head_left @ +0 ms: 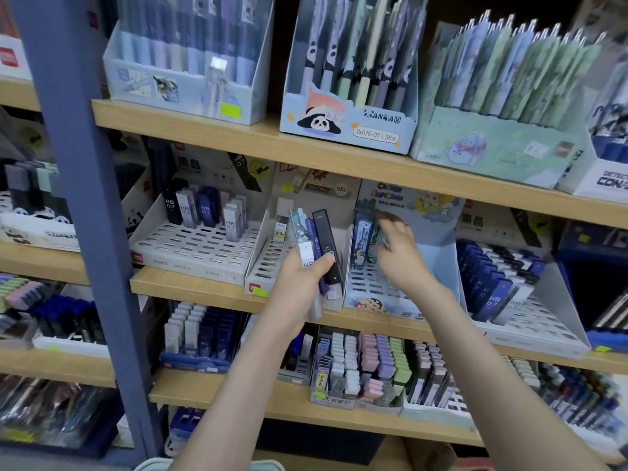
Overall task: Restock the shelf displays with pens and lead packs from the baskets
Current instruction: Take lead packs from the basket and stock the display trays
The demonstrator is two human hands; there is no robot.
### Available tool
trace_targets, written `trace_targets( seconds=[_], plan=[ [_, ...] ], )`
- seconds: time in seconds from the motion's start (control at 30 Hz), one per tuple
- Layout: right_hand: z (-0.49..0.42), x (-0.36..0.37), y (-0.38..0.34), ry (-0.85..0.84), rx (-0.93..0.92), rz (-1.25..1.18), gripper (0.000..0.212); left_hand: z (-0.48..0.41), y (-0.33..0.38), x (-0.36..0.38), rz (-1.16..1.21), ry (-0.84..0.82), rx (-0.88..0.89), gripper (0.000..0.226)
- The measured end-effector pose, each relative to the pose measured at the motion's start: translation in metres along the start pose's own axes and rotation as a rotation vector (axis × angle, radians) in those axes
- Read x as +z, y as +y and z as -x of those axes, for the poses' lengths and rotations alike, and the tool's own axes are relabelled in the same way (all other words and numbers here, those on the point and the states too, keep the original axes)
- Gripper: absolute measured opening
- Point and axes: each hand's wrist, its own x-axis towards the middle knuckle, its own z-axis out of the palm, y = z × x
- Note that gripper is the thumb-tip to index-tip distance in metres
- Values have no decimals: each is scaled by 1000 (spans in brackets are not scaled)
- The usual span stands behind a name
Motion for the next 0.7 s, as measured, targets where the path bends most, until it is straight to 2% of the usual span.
trace_targets(
  seconds=[0.1,0.27,0.5,0.7],
  plan=[
    [-4,4,2,30,-14,10,46,-4,-2,-1,-10,-9,2,28],
    [-5,12,0,26,-45,110,50,-7,0,-3,20,-13,32,25],
    [-7,6,1,14,10,218,46,-5,-2,-2,3,-41,38,24],
    [-1,9,7,65,-48,243,48,-3,-2,0,-5,-64,38,23]
  ],
)
